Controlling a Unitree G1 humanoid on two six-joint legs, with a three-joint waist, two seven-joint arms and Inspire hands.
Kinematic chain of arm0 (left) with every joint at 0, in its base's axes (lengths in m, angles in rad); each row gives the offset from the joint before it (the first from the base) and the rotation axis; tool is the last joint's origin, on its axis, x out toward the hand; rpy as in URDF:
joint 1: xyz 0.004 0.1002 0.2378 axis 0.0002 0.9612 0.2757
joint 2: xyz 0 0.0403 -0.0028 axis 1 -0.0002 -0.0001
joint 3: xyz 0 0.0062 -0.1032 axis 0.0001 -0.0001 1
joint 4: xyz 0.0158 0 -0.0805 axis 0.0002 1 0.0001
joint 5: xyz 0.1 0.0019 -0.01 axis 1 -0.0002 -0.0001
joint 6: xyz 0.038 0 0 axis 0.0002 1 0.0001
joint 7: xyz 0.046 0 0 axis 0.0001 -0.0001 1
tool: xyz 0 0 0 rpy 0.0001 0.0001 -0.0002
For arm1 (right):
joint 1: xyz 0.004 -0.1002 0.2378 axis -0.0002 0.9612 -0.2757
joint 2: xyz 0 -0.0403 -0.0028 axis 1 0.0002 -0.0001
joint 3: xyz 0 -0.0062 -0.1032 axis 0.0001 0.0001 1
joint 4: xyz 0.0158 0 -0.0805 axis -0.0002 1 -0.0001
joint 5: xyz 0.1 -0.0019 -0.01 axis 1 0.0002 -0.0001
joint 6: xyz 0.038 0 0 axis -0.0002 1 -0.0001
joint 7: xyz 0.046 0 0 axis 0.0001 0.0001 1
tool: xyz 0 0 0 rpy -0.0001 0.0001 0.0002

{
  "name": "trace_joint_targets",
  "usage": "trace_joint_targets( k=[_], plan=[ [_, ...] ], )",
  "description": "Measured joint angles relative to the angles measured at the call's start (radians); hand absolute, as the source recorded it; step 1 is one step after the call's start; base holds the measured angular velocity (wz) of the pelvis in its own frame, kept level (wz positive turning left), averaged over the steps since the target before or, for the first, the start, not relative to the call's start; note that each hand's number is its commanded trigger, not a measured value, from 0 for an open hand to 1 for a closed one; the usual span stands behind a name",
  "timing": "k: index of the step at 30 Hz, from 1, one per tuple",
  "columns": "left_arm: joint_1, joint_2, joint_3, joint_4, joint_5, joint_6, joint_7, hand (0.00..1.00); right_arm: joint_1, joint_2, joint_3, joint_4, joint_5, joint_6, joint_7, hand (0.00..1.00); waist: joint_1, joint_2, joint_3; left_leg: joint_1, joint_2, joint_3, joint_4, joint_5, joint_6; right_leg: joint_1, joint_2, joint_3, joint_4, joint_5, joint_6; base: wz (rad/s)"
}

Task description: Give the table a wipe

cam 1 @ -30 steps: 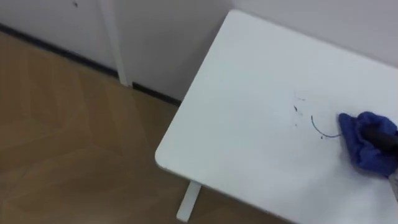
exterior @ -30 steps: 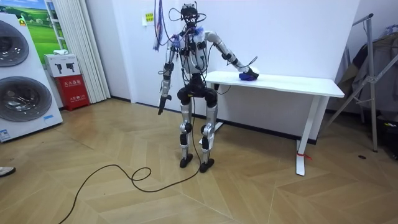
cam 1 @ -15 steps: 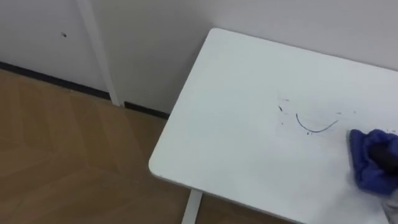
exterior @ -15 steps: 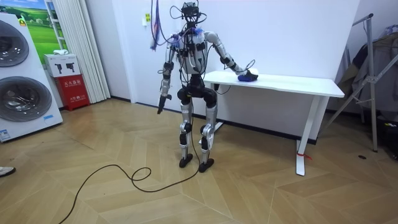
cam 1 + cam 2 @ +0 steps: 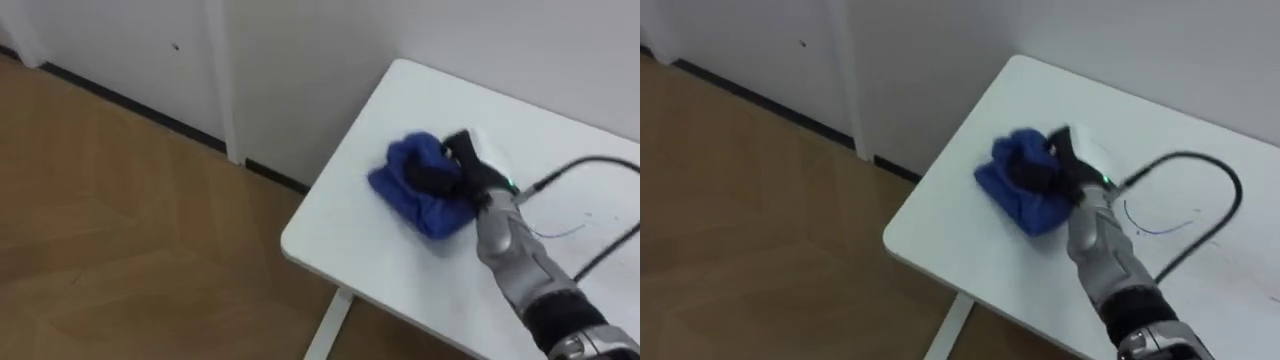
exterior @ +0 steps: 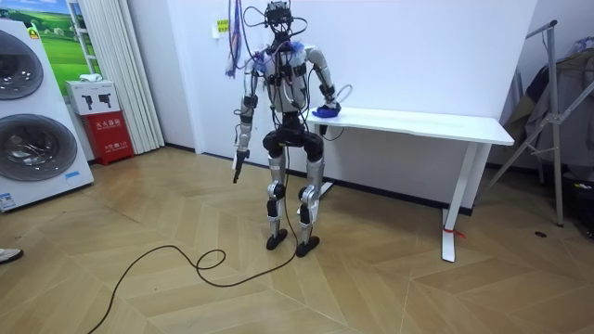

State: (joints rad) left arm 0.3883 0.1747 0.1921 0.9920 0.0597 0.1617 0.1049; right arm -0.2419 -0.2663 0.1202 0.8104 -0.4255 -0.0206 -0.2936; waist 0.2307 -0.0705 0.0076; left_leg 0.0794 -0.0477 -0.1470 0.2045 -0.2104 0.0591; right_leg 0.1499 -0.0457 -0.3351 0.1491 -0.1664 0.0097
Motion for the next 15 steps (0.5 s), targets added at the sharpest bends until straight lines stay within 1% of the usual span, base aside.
trace_joint_targets(
  k=[1,2,3,4,5,6,8,9,10,12,13,14,15],
  plan=[
    [0.003,0.001,0.005,0.0,-0.001,0.0,0.001,0.0,0.01,-0.004,-0.02,-0.001,0.002,-0.009,-0.006,1.0,-0.011,0.002,-0.001,0.0,-0.001,0.0,-0.001,0.0,0.001,0.0,-0.002,0.0,0.001,-0.001,0.001,0.09],
    [0.002,0.002,0.018,0.0,-0.003,-0.003,0.002,0.0,0.038,-0.021,-0.052,0.004,0.005,-0.016,-0.015,1.0,-0.022,0.006,-0.0042,0.0,-0.002,0.005,-0.004,0.001,0.002,-0.002,-0.003,-0.001,0.0,-0.001,0.001,-0.04],
    [0.003,0.002,0.025,0.0,-0.006,-0.005,0.003,0.0,0.042,-0.026,-0.072,0.01,0.007,-0.017,-0.016,1.0,-0.031,0.008,-0.005,0.0,-0.003,0.006,-0.006,0.0,0.003,-0.001,-0.003,-0.001,0.0,-0.001,0.001,-0.07],
    [-0.001,0.003,0.031,0.0,-0.009,-0.013,0.006,0.0,0.06,-0.041,-0.095,0.024,0.015,-0.023,-0.024,1.0,-0.045,0.011,-0.008,0.001,-0.003,0.009,-0.007,-0.001,0.006,0.0,-0.004,0.001,0.001,-0.001,0.001,0.0],
    [-0.004,0.003,0.031,0.0,-0.008,-0.022,0.017,0.0,0.074,-0.051,-0.116,0.043,0.024,-0.032,-0.035,1.0,-0.064,0.013,-0.0133,0.005,-0.004,0.01,-0.005,-0.002,0.007,0.005,-0.005,0.002,0.001,-0.001,0.001,0.0],
    [-0.007,0.003,0.032,0.0,-0.007,-0.023,0.019,0.0,0.081,-0.055,-0.13,0.048,0.029,-0.033,-0.038,1.0,-0.074,0.014,-0.0151,0.008,-0.004,0.009,-0.005,-0.002,0.007,0.008,-0.005,0.001,0.001,-0.001,0.001,0.0],
    [-0.011,0.003,0.032,-0.012,-0.006,-0.03,0.023,0.0,0.098,-0.065,-0.184,0.063,0.036,-0.032,-0.049,1.0,-0.096,0.014,-0.0165,0.012,-0.004,0.008,-0.005,-0.002,0.008,0.011,-0.005,0.0,0.002,-0.001,0.002,-0.07],
    [-0.011,0.003,0.032,-0.016,-0.006,-0.03,0.023,0.0,0.102,-0.068,-0.193,0.068,0.037,-0.032,-0.054,1.0,-0.1,0.014,-0.0168,0.012,-0.004,0.007,-0.004,-0.002,0.008,0.011,-0.004,0.0,0.002,-0.001,0.002,-0.07],
    [-0.013,0.002,0.03,-0.023,-0.006,-0.029,0.023,0.0,0.101,-0.071,-0.207,0.081,0.037,-0.029,-0.062,1.0,-0.112,0.014,-0.0172,0.013,-0.004,0.007,-0.001,-0.002,0.007,0.013,-0.004,0.0,0.002,-0.001,0.002,-0.06],
    [-0.029,0.001,0.02,-0.025,-0.007,-0.02,0.024,0.0,0.095,-0.073,-0.211,0.083,0.039,-0.003,-0.067,1.0,-0.112,0.018,-0.0181,0.014,-0.003,0.014,0.001,-0.002,0.006,0.014,-0.004,0.007,0.002,-0.001,0.002,-0.14],
    [-0.035,-0.006,0.015,-0.032,-0.006,-0.016,0.025,0.0,0.076,-0.072,-0.201,0.08,0.04,0.017,-0.067,1.0,-0.103,0.024,-0.0186,0.016,0.0,0.028,0.001,-0.001,0.006,0.01,-0.002,0.016,0.004,-0.001,0.002,-0.29],
    [-0.05,-0.006,-0.011,-0.027,-0.007,-0.012,0.028,0.0,0.046,-0.07,-0.173,0.075,0.049,0.055,-0.066,1.0,-0.09,0.03,-0.017,0.017,0.001,0.035,0.0,0.0,0.003,0.005,-0.001,0.026,0.007,0.001,-0.001,-0.32],
    [-0.058,-0.006,-0.022,-0.026,-0.007,-0.009,0.029,0.0,0.031,-0.069,-0.157,0.069,0.05,0.08,-0.064,1.0,-0.083,0.031,-0.0175,0.017,0.002,0.039,-0.001,0.001,0.002,0.001,0.001,0.034,0.009,0.002,-0.002,-0.4]
  ],
)
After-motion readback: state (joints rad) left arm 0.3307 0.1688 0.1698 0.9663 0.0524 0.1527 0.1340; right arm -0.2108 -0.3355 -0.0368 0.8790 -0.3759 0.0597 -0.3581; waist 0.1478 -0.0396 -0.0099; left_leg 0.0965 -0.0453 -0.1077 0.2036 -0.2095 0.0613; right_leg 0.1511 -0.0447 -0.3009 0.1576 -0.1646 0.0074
